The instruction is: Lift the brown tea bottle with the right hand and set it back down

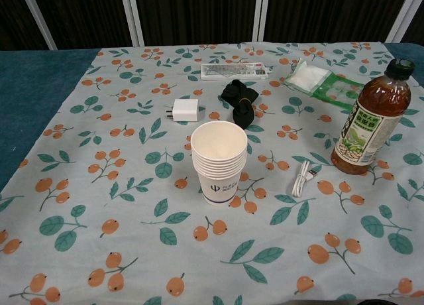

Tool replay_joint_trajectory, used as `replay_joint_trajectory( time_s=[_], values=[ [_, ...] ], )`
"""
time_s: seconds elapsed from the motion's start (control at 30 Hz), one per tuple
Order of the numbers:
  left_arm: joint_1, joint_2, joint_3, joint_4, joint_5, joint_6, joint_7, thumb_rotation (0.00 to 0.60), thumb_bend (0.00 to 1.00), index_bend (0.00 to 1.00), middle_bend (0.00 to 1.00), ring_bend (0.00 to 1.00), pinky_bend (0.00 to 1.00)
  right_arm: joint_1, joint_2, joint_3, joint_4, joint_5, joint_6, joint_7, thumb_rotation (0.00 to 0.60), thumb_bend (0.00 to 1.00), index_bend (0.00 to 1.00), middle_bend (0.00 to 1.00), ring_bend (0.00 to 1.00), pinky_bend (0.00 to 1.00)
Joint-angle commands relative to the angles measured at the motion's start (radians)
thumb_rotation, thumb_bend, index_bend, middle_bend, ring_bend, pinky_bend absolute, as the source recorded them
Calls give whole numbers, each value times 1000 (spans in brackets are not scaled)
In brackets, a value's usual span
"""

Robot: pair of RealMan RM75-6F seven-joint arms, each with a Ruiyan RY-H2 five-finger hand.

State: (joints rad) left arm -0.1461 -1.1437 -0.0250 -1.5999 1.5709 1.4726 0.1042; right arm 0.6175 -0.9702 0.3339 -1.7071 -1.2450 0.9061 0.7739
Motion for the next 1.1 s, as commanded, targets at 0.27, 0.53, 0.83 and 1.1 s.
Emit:
replay_joint_trajectory(
  time_s=[0.27,0.53,0.83,1.1],
  values=[
    [0,4,2,-5,-5,-5,-3,600,375,26,0,0,0,4,-4,-3,-13,21,-2,-77,600,49,0,11,82,152],
    [-3,6,0,-4,-7,-8,-12,600,375,26,0,0,0,-1,-17,-1,-16,51,12,-123,600,48,0,13,82,152],
    [-1,7,1,-5,-7,-4,-10,600,375,26,0,0,0,-5,-19,-2,-21,66,8,-158,600,42,0,13,82,152],
    [0,8,1,-7,-12,-5,-5,600,375,26,0,0,0,-64,3,-15,-38,44,72,-159,600,27,0,9,76,145]
  ],
)
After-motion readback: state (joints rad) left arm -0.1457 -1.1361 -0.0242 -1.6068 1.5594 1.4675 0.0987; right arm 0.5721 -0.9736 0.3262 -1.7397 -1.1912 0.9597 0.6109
